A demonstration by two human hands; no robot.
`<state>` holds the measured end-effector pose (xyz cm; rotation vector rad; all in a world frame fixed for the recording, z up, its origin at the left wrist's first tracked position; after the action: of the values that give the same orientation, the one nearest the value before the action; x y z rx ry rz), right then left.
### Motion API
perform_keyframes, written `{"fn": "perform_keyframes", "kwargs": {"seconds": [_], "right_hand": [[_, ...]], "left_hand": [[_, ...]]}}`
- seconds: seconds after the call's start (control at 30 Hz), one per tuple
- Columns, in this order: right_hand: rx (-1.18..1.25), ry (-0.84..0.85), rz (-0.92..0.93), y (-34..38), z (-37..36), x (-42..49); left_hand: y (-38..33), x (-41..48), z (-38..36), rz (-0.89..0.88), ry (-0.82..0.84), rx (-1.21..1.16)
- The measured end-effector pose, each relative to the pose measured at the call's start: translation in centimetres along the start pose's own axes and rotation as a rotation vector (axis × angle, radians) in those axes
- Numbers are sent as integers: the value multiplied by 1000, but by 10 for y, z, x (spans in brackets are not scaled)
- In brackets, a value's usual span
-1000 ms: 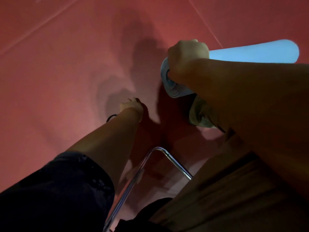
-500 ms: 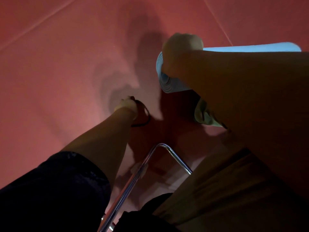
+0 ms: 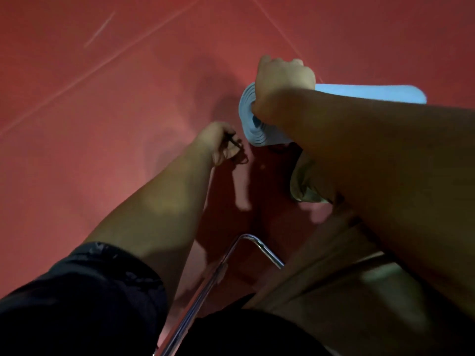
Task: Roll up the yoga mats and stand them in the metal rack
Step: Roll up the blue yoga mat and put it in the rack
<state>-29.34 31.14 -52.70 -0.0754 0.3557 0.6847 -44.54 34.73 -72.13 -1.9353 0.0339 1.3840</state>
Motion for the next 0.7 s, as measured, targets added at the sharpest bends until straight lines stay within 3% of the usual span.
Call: {"fn": "perform_keyframes", "kwargs": {"seconds": [0.1, 0.27, 0.43, 0.7], "right_hand": [[-9, -124, -66, -30, 31, -16], [120, -186, -243, -96, 83, -49], [178, -301, -304, -168, 160, -97], [284, -524, -511, -332, 223, -189]], "left_hand": [[-24, -21, -43, -55, 178, 7], [-74, -68, -110, -246, 303, 100], [-120, -135, -199, -455, 493, 219], [-141, -279, -376, -770, 787, 786]]}}
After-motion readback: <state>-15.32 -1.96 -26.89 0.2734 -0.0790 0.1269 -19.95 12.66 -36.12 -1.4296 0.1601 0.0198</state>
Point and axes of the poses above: each hand's wrist, its own x-axis towards the middle knuckle, its own z-axis out of the back of the hand, y = z × x, the point moved 10 cm from there along x, towards the middle knuckle, and after that the axes turned 4 degrees about -z, right-handed, at the moved point
